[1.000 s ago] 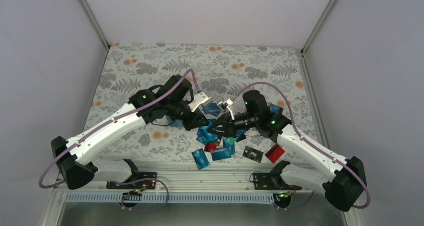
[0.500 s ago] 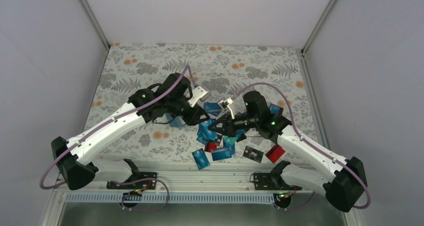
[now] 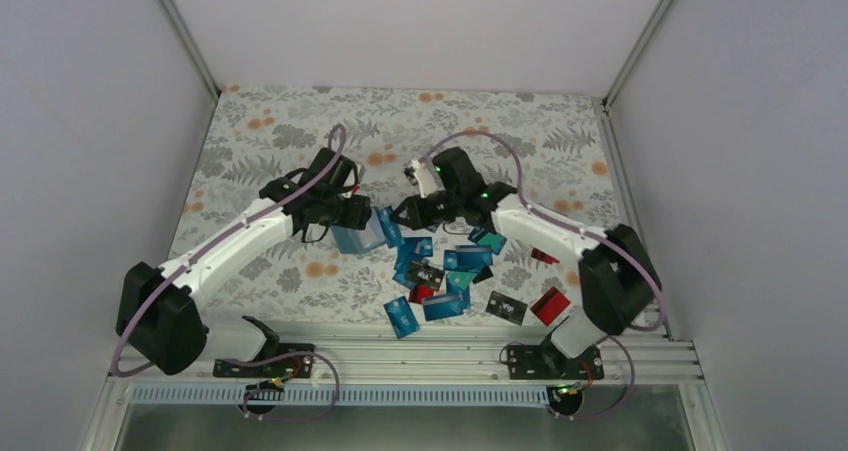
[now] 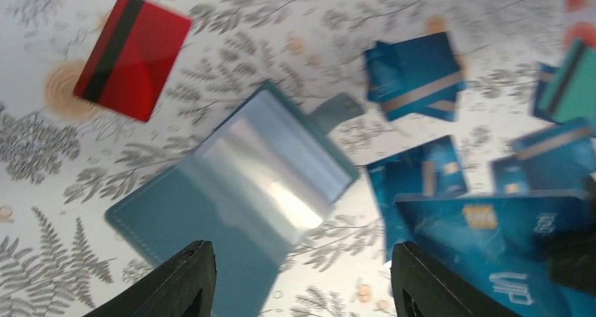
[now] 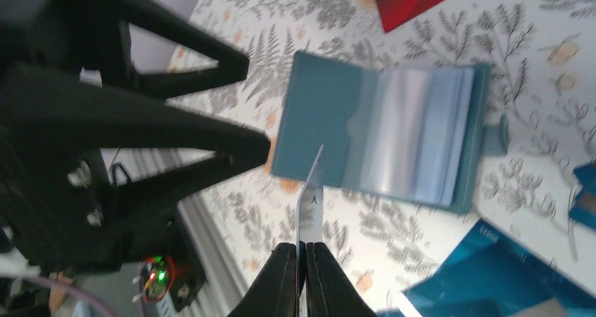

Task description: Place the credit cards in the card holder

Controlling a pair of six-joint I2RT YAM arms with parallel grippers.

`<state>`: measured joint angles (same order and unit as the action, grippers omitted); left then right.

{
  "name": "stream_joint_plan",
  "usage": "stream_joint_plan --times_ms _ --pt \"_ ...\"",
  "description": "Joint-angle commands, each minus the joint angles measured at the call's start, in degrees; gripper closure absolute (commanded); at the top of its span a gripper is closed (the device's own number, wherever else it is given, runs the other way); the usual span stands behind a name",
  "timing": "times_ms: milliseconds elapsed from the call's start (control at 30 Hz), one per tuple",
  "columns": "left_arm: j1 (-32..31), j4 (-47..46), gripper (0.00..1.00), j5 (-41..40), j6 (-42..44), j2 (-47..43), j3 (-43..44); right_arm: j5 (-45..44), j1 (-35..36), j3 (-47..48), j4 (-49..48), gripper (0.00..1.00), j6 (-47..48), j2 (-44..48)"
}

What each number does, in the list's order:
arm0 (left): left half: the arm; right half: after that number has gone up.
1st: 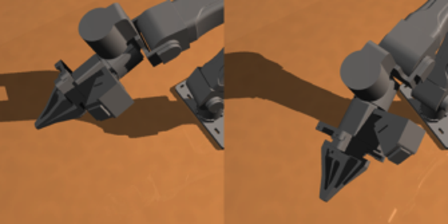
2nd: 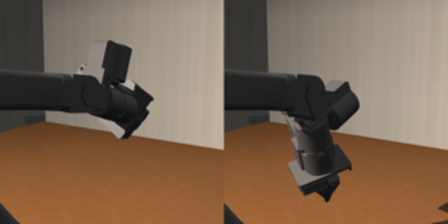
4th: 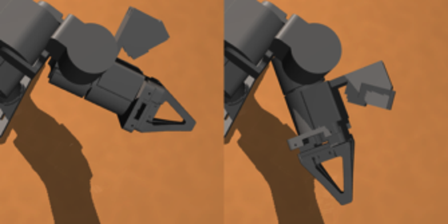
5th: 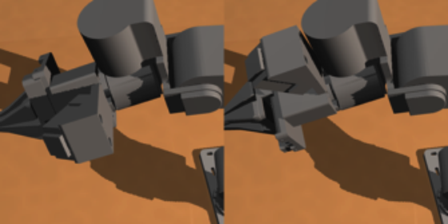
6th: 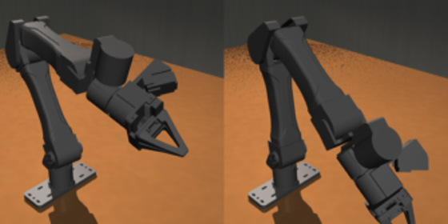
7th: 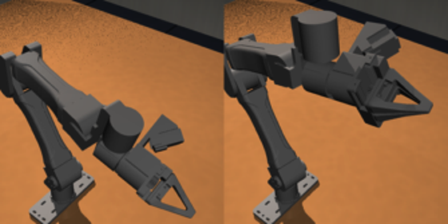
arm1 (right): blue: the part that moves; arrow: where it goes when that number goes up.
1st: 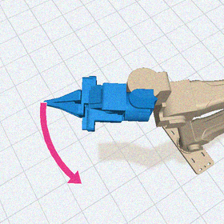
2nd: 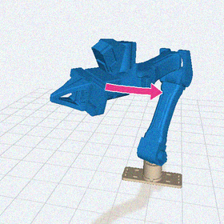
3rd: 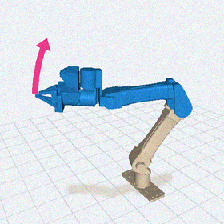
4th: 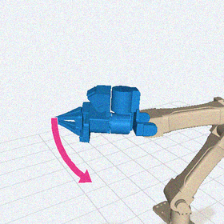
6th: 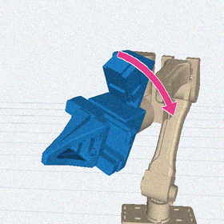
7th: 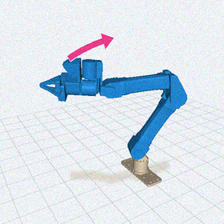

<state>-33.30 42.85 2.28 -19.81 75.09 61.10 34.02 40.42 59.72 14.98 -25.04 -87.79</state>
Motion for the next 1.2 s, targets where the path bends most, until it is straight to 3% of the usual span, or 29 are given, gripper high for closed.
stream_joint_plan --times_ms 0,367,700,833,967,1167 --pt "3.14 -5.1 0.39 -2.75 -3.09 2.0 -3.55 -3.39 -0.11 7.53 -0.03 0.96 -0.45 -8.04" --pt "6.05 -9.83 0.52 -2.59 -3.65 7.44 -8.63 -4.06 -2.14 18.21 1.93 0.96 2.62 -22.55" --pt "5.84 -13.72 0.54 3.59 -0.85 5.89 -9.3 -4.05 -4.56 16.18 4.65 0.96 6.13 -22.22" --pt "5.7 -14.16 0.55 4.9 -0.77 8.19 -7.62 -0.29 -6.38 12.58 5.52 0.83 8.0 -21.6" --pt "4.77 -15.34 0.62 6.45 -2.13 12.56 -5.53 2.12 -6.79 10.99 5.22 0.67 7.55 -22.67" --pt "3.51 -17.05 0.71 7.33 -3.15 17.85 -3.76 6.4 -8.24 9.89 3.49 0.61 6.06 -24.87"
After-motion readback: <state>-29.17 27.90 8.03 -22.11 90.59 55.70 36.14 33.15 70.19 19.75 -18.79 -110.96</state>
